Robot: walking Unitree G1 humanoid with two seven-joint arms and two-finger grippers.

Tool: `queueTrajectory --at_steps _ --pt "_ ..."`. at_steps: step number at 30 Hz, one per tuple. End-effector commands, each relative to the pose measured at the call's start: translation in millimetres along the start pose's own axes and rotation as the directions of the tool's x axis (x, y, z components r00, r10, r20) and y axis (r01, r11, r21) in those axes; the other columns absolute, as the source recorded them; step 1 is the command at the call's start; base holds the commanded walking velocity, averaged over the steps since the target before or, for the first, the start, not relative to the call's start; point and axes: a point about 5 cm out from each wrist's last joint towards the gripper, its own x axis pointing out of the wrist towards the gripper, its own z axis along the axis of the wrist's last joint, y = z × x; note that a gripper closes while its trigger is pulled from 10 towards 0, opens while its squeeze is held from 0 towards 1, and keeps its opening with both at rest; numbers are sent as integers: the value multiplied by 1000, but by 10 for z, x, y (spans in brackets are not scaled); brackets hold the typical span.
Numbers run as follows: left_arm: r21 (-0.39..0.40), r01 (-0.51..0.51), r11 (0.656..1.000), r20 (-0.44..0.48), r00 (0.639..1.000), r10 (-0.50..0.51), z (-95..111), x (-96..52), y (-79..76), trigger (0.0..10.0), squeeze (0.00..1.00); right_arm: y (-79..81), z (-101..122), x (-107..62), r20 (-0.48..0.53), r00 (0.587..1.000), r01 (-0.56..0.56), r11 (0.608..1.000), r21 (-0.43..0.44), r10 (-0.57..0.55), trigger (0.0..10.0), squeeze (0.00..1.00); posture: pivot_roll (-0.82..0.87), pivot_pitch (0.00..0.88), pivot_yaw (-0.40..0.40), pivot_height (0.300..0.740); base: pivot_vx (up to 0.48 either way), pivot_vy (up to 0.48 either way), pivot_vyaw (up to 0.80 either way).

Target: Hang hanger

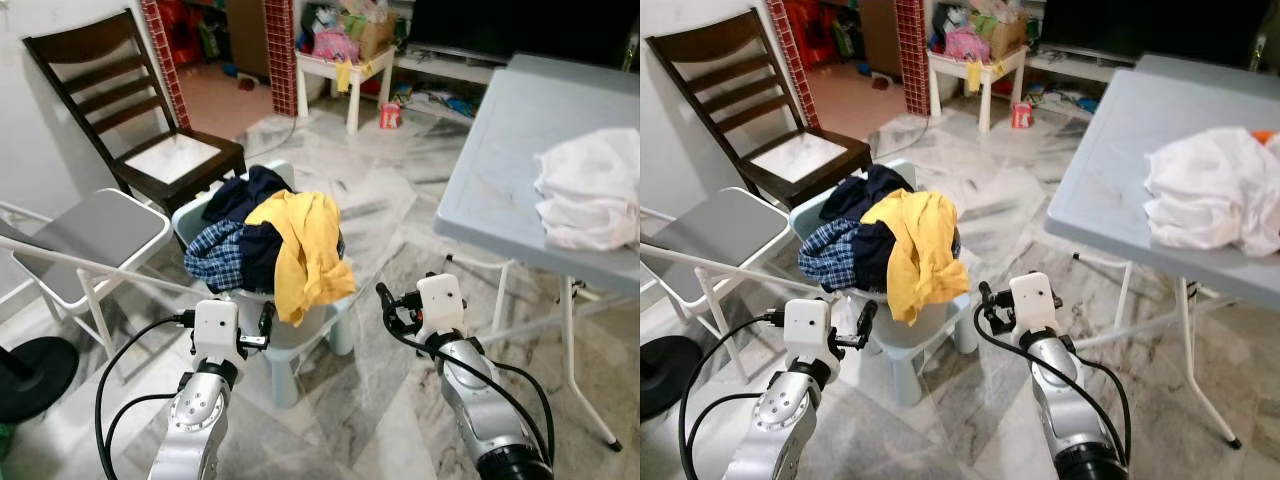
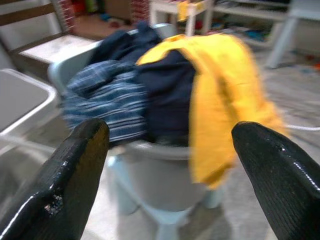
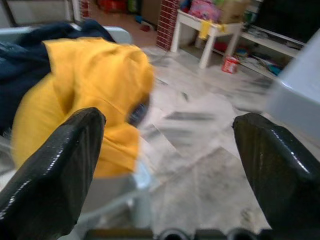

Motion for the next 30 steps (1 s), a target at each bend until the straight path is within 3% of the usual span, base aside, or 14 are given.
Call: queueTrajectory --at_steps 1,12,30 --pt "2 -8 1000 2 1000 8 17 2 28 10000 0 40 39 16 14 1000 -13 1000 0 13 10000 0 54 0 -4 740 277 0 0" --pt "9 1 1000 -4 1000 -1 11 -3 23 10000 0 59 9 -1 5 1000 -18 1000 2 18 10000 0 55 0 0 740 285 0 0" --pt "6 5 1000 -8 1000 -5 -3 -4 -4 10000 0 64 13 12 4 1000 -26 1000 -2 26 10000 0 57 0 -8 740 280 290 0"
